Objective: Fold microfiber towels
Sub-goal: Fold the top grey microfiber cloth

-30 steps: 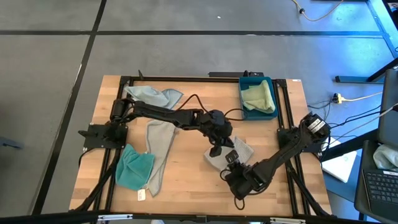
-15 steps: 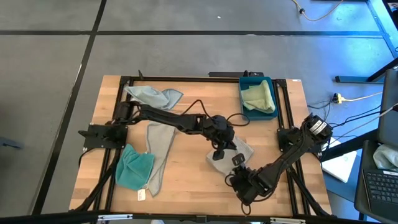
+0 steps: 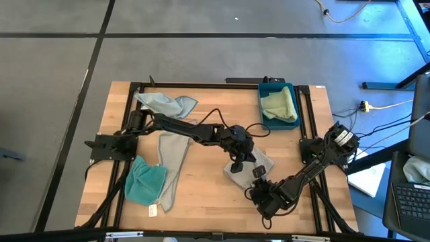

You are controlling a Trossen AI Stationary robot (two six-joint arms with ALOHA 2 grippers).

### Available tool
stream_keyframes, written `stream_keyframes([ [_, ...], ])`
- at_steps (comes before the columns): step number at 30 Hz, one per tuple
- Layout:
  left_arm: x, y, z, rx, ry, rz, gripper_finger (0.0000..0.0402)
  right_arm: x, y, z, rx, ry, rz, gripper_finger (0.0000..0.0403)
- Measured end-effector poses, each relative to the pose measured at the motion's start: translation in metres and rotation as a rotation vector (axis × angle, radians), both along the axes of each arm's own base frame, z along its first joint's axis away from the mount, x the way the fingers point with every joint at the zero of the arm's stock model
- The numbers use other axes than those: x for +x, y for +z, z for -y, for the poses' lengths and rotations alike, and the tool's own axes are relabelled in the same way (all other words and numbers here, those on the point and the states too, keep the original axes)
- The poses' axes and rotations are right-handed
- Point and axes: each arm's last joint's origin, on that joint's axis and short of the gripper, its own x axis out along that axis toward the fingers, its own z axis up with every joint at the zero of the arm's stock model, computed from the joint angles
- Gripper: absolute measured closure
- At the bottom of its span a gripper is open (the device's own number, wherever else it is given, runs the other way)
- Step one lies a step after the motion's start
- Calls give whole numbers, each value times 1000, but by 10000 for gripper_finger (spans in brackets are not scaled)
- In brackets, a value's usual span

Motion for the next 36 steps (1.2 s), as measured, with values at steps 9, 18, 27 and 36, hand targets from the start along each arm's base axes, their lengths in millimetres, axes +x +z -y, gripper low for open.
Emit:
stream_keyframes([
  [9, 0, 0, -5, 0, 10, -7, 346, 4, 11, -4, 14, -34, 11, 269],
  [18, -23, 28, -12, 53, -24, -89, 335, -5, 44, -4, -127, -134, -44, 234],
  [27, -47, 22, 8, 64, -72, -294, 335, -14, 45, -8, -145, -119, -84, 245],
  [36, -55, -7, 44, 139, -54, -296, 335, -9, 24, 11, -200, -274, 120, 245],
])
